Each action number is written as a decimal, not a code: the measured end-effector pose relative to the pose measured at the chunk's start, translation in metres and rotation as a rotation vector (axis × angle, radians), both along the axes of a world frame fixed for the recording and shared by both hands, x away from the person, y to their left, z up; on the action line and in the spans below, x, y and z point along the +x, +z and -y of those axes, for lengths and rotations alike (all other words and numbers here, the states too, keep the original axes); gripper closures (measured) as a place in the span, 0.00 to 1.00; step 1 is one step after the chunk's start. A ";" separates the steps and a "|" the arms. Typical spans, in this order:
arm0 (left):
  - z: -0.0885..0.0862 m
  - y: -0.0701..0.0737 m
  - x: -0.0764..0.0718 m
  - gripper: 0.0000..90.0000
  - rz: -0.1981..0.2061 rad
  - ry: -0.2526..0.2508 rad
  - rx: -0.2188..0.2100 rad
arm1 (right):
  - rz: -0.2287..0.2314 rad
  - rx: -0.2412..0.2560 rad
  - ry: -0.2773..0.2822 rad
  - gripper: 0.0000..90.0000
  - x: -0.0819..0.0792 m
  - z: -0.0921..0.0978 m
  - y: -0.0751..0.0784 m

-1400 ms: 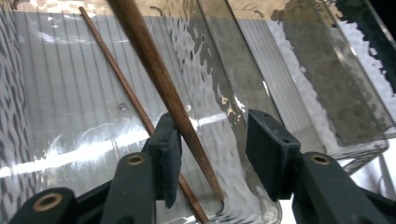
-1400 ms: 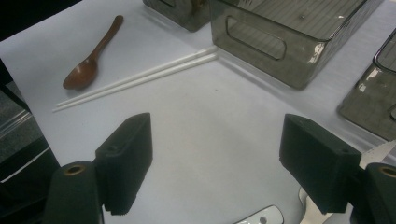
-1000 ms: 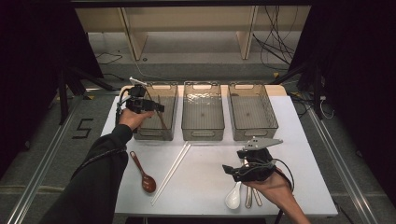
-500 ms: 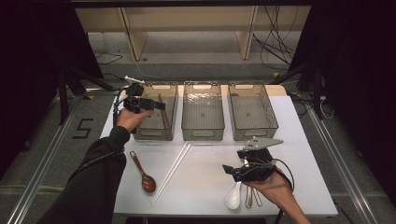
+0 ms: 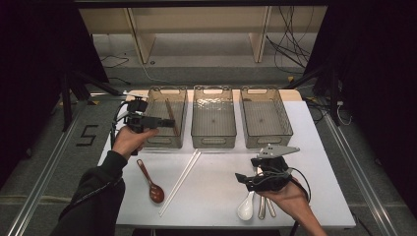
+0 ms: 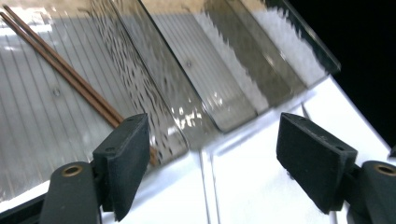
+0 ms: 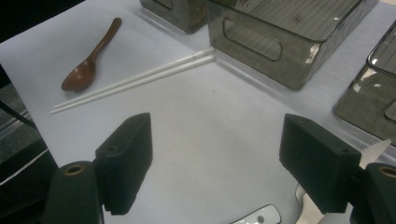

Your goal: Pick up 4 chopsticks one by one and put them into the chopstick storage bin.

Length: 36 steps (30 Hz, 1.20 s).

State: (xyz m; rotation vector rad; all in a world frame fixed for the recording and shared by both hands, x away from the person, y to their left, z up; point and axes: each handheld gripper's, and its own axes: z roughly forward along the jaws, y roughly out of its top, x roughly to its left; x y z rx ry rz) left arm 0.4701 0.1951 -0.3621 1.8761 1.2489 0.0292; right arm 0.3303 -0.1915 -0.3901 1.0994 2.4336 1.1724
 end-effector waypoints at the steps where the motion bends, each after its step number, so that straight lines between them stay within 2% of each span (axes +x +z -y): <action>1: 0.002 0.001 -0.004 0.27 0.016 -0.002 0.009 | 0.000 0.001 -0.001 0.29 0.000 0.000 0.000; 3: 0.007 0.002 -0.011 0.27 0.020 -0.029 0.034 | 0.004 0.002 0.000 0.29 -0.001 0.000 0.001; 5: 0.012 0.001 -0.018 0.27 0.023 -0.040 0.080 | 0.005 0.004 0.000 0.29 -0.001 0.001 0.001; 6: 0.014 0.000 -0.020 0.27 0.023 -0.043 0.088 | 0.005 0.003 0.001 0.29 -0.002 0.001 0.001; 9: 0.019 -0.006 -0.028 0.27 0.007 -0.069 0.122 | 0.007 0.007 -0.002 0.29 -0.002 0.003 0.001; 12: 0.024 -0.013 -0.034 0.27 -0.009 -0.088 0.174 | 0.011 0.009 -0.005 0.29 -0.003 0.004 0.001; 17: 0.028 -0.025 -0.040 0.25 -0.032 -0.094 0.202 | 0.019 0.017 -0.012 0.29 -0.004 0.007 0.002; 19: 0.029 -0.029 -0.042 0.25 -0.034 -0.101 0.228 | 0.020 0.019 -0.016 0.29 -0.005 0.007 0.002; 36: 0.034 -0.046 -0.052 0.25 -0.060 -0.100 0.267 | 0.021 0.022 -0.011 0.29 -0.005 0.009 0.000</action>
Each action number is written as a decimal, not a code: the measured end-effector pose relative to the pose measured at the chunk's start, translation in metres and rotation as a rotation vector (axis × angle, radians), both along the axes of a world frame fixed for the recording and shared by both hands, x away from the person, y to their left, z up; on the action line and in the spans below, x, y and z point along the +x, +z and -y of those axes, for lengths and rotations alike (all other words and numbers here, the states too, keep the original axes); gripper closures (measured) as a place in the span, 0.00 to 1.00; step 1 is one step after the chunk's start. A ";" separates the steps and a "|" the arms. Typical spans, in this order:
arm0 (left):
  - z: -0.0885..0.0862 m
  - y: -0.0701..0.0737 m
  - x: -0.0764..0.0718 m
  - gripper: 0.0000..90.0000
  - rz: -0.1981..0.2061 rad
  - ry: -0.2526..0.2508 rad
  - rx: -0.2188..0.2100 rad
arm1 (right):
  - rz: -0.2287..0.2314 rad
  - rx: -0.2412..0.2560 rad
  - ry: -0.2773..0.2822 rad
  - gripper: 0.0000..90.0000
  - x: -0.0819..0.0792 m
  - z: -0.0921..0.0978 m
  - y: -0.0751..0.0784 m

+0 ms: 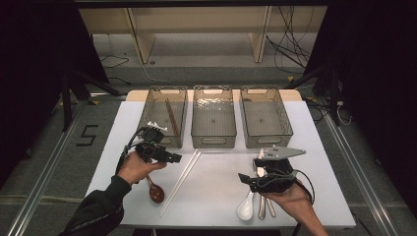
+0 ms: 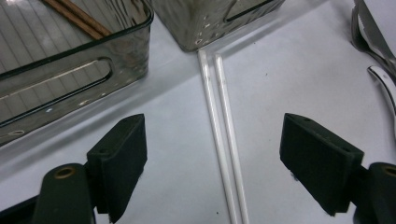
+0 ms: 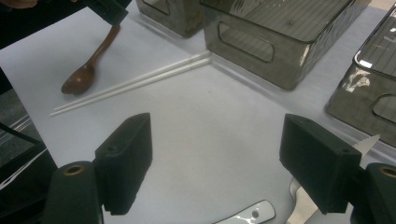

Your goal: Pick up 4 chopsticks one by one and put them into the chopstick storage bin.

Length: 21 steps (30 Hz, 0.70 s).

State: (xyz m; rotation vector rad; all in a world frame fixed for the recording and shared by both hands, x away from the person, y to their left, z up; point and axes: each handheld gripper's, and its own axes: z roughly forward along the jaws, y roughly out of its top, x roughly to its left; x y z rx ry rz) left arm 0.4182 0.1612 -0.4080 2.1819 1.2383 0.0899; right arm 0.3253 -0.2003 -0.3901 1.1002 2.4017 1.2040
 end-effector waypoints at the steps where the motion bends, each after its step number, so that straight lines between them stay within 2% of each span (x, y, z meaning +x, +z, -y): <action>1: 0.000 -0.001 0.000 0.25 0.000 -0.004 0.008 | 0.001 0.001 0.000 0.29 0.000 0.000 0.000; 10: 0.007 -0.010 -0.002 0.26 -0.039 -0.028 0.099 | -0.001 -0.001 0.005 0.29 0.001 -0.001 0.000; 14: 0.009 -0.013 -0.004 0.27 -0.053 -0.026 0.117 | -0.002 -0.005 0.011 0.29 0.001 -0.003 -0.001; 21: 0.018 -0.022 -0.008 0.29 -0.077 -0.058 0.162 | 0.002 -0.011 0.011 0.29 0.000 -0.005 0.000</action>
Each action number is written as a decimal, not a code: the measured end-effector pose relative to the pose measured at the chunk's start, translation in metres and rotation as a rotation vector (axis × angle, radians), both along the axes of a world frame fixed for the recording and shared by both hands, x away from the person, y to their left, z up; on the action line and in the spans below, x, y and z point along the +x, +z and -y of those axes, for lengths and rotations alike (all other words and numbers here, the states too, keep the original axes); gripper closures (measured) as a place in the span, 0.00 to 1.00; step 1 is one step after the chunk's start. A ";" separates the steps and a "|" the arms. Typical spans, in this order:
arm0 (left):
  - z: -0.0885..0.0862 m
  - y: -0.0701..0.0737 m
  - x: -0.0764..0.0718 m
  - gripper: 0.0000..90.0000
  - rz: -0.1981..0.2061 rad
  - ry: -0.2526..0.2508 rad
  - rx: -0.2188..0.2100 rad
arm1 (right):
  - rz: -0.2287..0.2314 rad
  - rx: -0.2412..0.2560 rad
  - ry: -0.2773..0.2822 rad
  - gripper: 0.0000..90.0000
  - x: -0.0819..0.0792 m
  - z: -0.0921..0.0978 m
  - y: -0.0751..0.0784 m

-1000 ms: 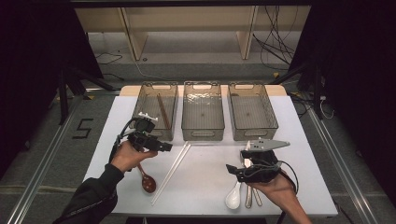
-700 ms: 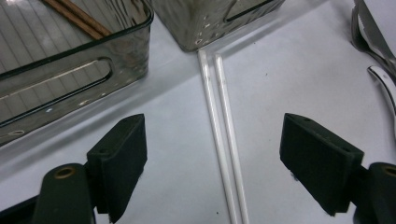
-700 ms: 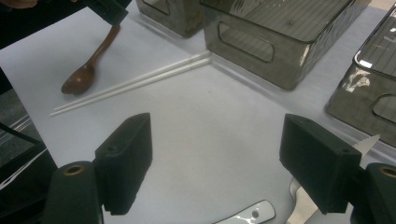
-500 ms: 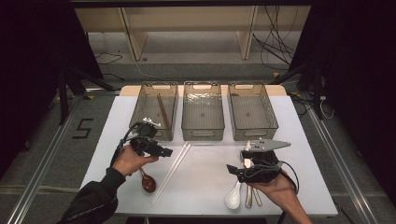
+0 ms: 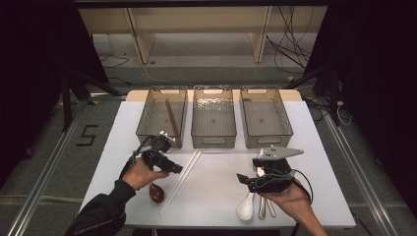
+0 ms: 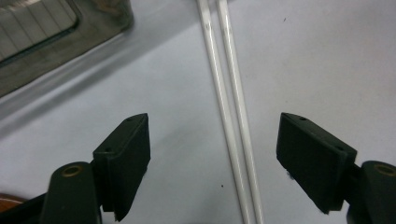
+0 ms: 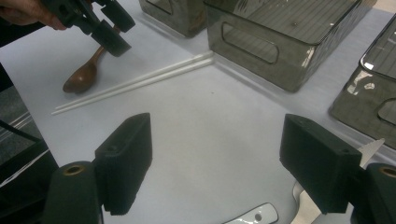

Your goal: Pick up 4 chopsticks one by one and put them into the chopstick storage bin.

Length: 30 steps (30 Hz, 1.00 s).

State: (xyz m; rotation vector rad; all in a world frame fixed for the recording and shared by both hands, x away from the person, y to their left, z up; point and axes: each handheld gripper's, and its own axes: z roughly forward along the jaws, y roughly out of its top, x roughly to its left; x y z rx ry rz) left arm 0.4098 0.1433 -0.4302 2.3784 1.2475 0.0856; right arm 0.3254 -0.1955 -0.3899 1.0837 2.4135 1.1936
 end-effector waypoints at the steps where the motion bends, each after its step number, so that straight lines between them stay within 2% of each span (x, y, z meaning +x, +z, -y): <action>1: 0.002 -0.003 -0.001 0.29 -0.006 0.001 0.005 | -0.001 -0.001 0.001 0.29 0.000 0.000 0.000; 5: 0.006 -0.010 -0.002 0.33 -0.023 -0.020 0.040 | 0.000 0.000 0.001 0.29 0.000 0.000 0.000; 12: 0.012 -0.019 -0.004 0.45 -0.038 -0.043 0.048 | -0.002 0.000 0.006 0.29 0.001 0.000 -0.001; 15: 0.014 -0.022 -0.004 0.49 -0.038 -0.037 0.047 | -0.002 0.000 0.006 0.29 0.001 -0.001 -0.001; 20: 0.016 -0.028 -0.003 0.57 -0.049 -0.049 0.072 | -0.002 -0.001 0.008 0.29 0.001 -0.001 -0.001; 30: 0.022 -0.032 -0.003 0.63 -0.051 -0.070 0.096 | -0.002 -0.003 0.006 0.29 0.001 -0.001 -0.001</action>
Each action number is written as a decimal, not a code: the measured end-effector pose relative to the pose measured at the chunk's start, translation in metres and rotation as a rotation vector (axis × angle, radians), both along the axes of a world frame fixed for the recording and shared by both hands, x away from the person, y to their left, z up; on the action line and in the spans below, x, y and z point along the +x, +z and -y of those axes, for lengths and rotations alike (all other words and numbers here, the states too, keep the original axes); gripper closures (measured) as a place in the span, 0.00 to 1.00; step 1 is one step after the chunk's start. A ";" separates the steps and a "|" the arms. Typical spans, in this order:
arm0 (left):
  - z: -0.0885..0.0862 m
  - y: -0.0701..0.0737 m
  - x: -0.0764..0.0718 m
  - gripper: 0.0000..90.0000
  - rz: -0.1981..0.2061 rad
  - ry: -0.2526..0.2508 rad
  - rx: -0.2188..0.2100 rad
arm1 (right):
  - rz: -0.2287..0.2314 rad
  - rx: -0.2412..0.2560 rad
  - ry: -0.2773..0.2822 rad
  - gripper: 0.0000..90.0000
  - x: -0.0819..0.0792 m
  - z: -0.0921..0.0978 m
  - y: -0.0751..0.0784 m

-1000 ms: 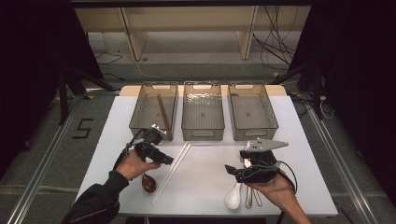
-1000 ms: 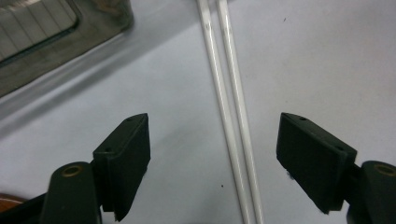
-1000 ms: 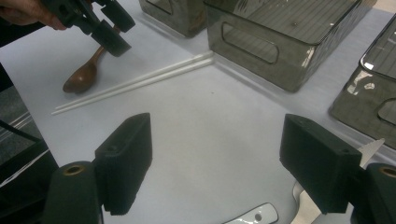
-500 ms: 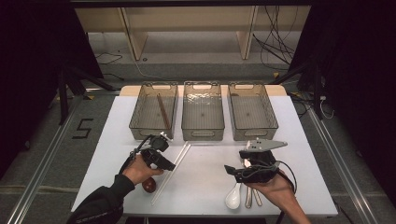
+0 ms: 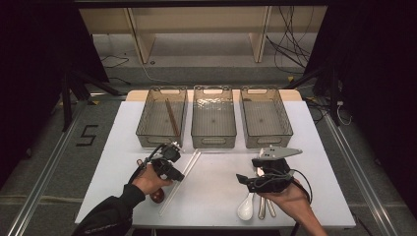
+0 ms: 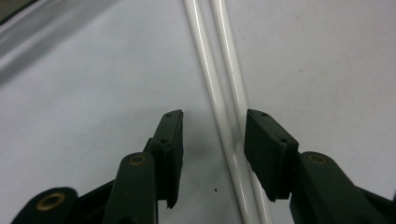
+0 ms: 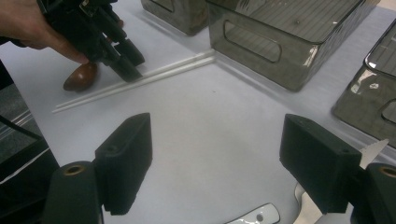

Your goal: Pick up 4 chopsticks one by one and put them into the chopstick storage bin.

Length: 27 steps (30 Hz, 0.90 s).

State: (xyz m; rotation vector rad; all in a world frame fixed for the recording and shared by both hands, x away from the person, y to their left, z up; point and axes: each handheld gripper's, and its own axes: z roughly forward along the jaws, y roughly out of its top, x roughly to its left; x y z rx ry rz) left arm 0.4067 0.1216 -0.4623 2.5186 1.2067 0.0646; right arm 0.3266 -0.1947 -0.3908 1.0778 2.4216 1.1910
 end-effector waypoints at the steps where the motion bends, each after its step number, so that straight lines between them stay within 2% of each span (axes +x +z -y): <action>1: 0.000 0.000 0.000 0.64 -0.003 -0.008 0.007 | -0.001 0.000 0.001 0.29 0.000 0.000 0.000; 11: 0.007 -0.002 -0.004 0.70 0.037 -0.037 0.063 | -0.003 -0.002 0.000 0.29 0.000 -0.001 0.000; 27: 0.011 -0.002 -0.005 0.81 0.047 -0.051 0.056 | -0.001 -0.005 0.001 0.30 0.000 0.000 0.000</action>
